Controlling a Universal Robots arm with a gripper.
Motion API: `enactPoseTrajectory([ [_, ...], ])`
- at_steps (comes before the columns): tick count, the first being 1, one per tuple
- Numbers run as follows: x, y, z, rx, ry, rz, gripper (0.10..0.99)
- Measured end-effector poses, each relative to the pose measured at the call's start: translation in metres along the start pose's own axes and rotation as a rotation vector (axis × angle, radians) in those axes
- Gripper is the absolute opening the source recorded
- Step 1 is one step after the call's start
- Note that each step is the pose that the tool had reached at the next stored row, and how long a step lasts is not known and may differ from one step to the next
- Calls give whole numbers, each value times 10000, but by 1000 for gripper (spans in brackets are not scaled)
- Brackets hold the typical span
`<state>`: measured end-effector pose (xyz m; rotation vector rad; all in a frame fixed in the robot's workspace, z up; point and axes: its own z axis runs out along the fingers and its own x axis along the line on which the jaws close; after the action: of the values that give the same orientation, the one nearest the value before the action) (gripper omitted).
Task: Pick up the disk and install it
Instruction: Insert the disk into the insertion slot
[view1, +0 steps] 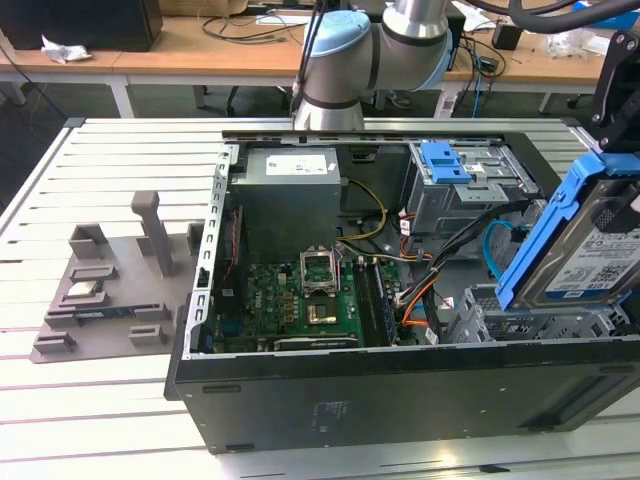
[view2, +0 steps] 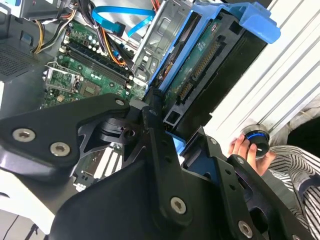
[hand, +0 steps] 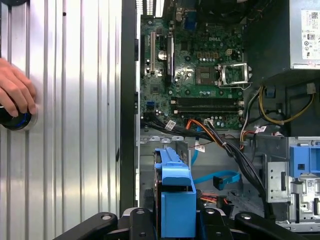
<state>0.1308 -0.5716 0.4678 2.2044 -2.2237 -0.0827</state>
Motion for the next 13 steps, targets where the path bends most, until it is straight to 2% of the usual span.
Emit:
enactPoseTrajectory([
  [7, -93, 0, 100, 0, 7, -4, 369],
  [8, -179, 4, 135, 0, 9, -6, 369],
  [9, -230, 19, 170, 0, 13, -7, 369],
  [13, -229, 48, 234, 1, 73, 12, 369],
])
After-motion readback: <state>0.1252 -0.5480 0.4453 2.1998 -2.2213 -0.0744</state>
